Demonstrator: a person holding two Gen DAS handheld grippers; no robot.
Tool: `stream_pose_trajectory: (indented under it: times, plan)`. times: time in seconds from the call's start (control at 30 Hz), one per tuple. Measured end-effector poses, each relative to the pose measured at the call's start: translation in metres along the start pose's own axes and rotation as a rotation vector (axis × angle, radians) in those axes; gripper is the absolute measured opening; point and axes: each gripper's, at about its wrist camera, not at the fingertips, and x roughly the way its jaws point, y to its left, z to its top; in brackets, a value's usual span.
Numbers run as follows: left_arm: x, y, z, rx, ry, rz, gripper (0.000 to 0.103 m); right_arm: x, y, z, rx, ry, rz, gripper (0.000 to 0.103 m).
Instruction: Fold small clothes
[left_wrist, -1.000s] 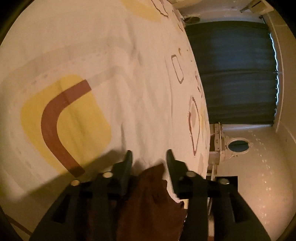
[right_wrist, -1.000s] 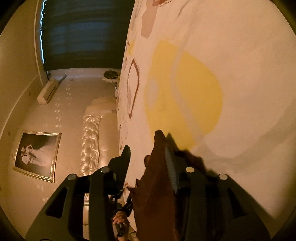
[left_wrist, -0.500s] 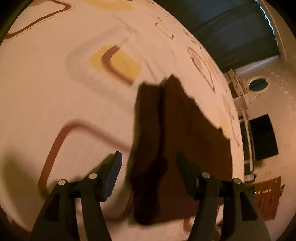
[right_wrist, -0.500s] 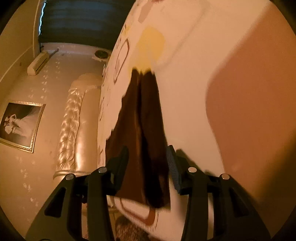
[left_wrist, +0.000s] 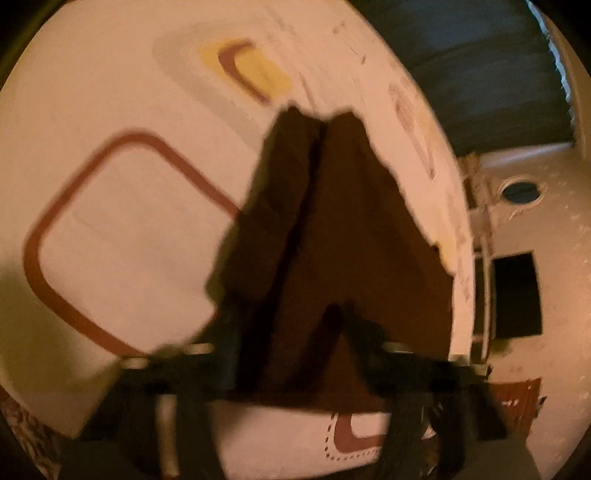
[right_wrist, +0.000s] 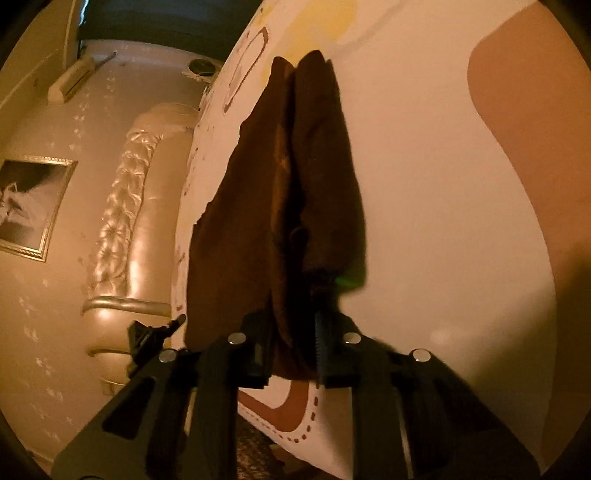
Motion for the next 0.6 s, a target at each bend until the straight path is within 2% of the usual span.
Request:
stream_pose_trajectory:
  times: [0.03, 0.13, 0.23, 0.33, 0.4, 0.47, 0.6]
  plan:
    - [0.001, -0.003, -0.003, 0.009, 0.004, 0.022, 0.021, -0.002, 0.001, 0.0, -0.002, -0.002, 0.0, 0.014]
    - [-0.004, -0.006, -0.007, 0.007, -0.012, 0.049, 0.014, -0.016, 0.007, 0.0, -0.009, -0.025, 0.026, 0.012]
    - [-0.013, -0.008, -0.012, 0.009, -0.027, 0.055, 0.013, -0.029, 0.015, -0.004, -0.022, -0.033, 0.038, 0.011]
    - [-0.006, -0.008, -0.009, 0.058, -0.023, 0.083, 0.013, -0.029, 0.005, -0.007, -0.038, -0.018, 0.008, 0.011]
    - [0.0, 0.0, -0.007, 0.047, -0.014, 0.062, 0.013, -0.022, -0.011, -0.008, 0.002, -0.002, -0.009, 0.011]
    - [0.002, 0.005, -0.003, 0.027, -0.006, 0.029, 0.013, -0.017, -0.024, -0.01, 0.032, -0.014, 0.023, 0.01]
    - [0.001, 0.007, -0.001, 0.043, 0.001, 0.002, 0.014, -0.018, -0.021, -0.011, 0.02, -0.009, 0.016, 0.011]
